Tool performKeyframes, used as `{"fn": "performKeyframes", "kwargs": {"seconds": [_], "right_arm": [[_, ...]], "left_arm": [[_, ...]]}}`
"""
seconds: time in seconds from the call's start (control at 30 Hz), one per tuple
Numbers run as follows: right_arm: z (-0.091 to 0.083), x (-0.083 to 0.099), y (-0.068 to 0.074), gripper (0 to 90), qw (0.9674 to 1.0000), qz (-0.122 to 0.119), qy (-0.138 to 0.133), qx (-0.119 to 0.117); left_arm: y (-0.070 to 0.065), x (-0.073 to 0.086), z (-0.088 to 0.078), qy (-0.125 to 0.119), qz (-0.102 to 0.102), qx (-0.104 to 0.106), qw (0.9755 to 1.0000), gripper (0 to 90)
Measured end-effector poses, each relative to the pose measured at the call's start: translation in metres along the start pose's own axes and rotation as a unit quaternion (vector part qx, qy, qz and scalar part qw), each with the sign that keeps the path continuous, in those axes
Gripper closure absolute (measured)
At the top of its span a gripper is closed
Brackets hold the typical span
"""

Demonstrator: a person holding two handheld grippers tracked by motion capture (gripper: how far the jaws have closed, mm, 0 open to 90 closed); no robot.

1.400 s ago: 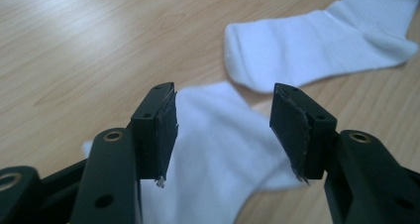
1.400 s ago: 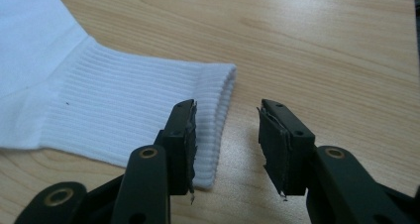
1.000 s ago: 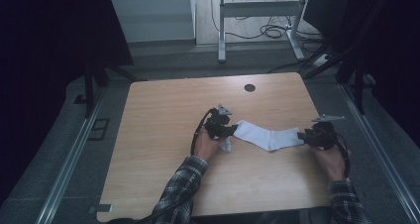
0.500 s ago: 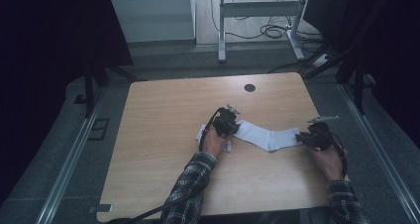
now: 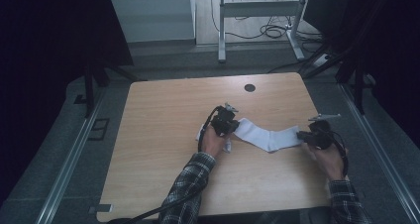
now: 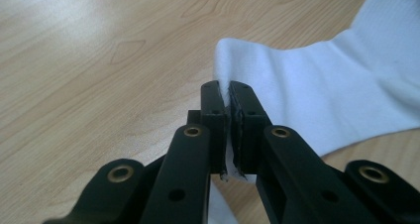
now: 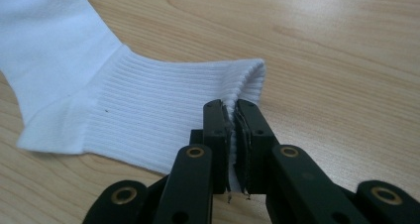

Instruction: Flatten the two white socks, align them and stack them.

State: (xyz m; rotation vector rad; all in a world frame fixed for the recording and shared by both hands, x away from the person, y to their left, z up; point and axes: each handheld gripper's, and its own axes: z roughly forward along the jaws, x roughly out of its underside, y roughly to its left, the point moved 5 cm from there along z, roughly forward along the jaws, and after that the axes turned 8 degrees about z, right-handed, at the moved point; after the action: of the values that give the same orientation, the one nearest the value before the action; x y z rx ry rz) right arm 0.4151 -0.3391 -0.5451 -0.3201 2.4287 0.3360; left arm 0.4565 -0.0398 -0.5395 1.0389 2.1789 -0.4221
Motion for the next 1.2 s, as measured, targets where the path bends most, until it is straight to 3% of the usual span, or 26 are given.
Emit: {"fn": "performKeyframes", "kwargs": {"seconds": [0.3,0.63,0.97,1.13,1.2], "right_arm": [[-0.011,-0.006,0.008,83.4,0.9998,-0.007,-0.018,-0.010],[-0.017,-0.011,0.034,83.6,0.9983,-0.030,-0.024,-0.044],[-0.017,-0.012,0.070,83.6,0.9945,-0.057,-0.021,-0.085],[-0.013,-0.008,0.093,83.6,0.9911,-0.077,-0.010,-0.108],[-0.013,-0.008,0.096,83.6,0.9907,-0.080,-0.008,-0.110]], "left_arm": [[0.001,0.004,-0.030,-0.018,-0.001,-0.001,0.9998,85.6],[0.008,0.021,-0.068,-0.024,-0.003,-0.006,0.9997,85.4],[0.008,0.053,-0.112,-0.031,-0.006,-0.013,0.9994,85.4],[0.006,0.074,-0.134,-0.040,-0.019,-0.014,0.9989,85.2],[0.004,0.083,-0.143,-0.041,-0.023,-0.016,0.9988,85.1]]}}
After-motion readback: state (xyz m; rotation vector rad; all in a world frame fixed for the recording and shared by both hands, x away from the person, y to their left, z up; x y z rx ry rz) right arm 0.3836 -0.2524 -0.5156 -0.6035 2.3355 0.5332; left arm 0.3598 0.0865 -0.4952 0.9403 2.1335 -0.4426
